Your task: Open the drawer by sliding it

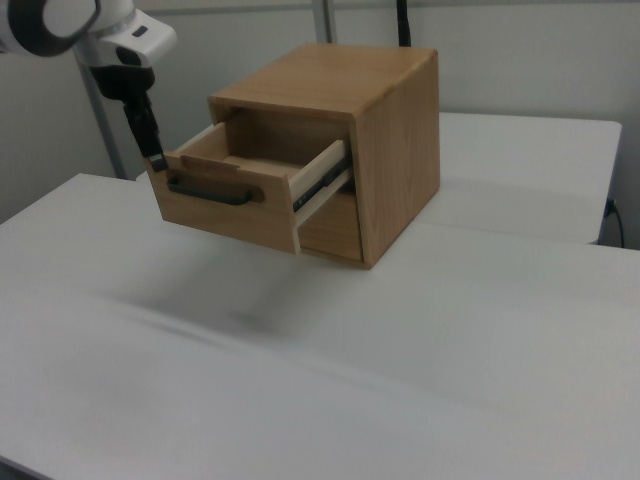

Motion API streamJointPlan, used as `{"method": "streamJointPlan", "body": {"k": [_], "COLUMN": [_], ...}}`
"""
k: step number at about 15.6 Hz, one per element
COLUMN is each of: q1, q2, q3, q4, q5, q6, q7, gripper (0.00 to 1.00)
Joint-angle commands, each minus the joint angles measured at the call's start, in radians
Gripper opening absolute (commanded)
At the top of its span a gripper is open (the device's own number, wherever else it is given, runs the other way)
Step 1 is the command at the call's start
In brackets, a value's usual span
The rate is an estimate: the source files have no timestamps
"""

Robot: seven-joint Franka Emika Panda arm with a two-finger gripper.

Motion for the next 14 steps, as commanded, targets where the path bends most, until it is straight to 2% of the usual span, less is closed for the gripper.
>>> {"method": "streamJointPlan", "body": {"k": [1,3,7,10,12,14], "q1": [-0.004,0.001,-0.019,-0.021,-0.022,-0.022], "q2": [-0.026,-0.028,0.004,0.041,0.076,0.106], "q3": [-0.002,0.001,0.001,0.001,-0.003,-0.006], "q4": [0.034,0.034,0.034,0.055,0.098,0.127], "q5": [-0.012,-0.057,-0.074,-0.144,-0.153,-0.153], "q6": [-0.157,-0.191,-0.199,-0.191,-0.204,-0.217], "q7": [-0.18,-0.36,-0.632,-0.778,-0.883,-0.889], "gripper": [1.0,1.0,1.0,1.0,1.0,1.0]}}
